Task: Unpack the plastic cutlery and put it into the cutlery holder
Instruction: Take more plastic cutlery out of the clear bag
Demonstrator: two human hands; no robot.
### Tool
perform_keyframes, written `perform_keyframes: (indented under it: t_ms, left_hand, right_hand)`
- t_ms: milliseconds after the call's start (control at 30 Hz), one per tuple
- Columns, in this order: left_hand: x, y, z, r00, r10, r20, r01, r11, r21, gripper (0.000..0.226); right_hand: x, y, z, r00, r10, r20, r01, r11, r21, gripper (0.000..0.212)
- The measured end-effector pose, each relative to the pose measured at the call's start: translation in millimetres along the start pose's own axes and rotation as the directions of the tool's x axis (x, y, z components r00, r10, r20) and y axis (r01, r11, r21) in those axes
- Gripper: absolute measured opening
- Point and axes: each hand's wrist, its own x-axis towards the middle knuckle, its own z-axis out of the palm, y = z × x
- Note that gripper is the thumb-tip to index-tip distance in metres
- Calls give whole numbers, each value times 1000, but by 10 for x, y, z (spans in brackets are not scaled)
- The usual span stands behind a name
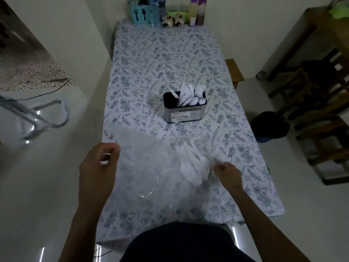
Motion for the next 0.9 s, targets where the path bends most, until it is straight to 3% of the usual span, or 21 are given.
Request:
perform_keyframes:
  t_ms: [200,333,467,600,800,900]
  left_hand:
    - [81,-87,-10,1000,6,30,-2,988,-157,16]
    - [82,-134,-31,999,-7,35,12,987,-158,13]
    - [109,-219,-60,998,-56,-35,51,989,-141,8]
    - [153,-311,-44,991,-116,-63,104,979,-173,10]
    - [184,-669,36,975,-200,-97,205,978,45,10]
    - [138,-759,211,968,-239,-77,250,940,233,30]
  right_hand:
    - [-15,-109,-73,994,3,109,-9,998,57,17]
    - [-29,-177,-149,997,7,74,-23,976,215,10]
    - [-142,-235,-297,999,-38,37,16,886,464,5]
    - [-255,-128,-329,994,77,83,-113,734,669,12]
    - [-362,-132,-454,990,93,107,-142,633,761,4]
    - [-406,-235,-512,992,51,115,-120,652,749,9]
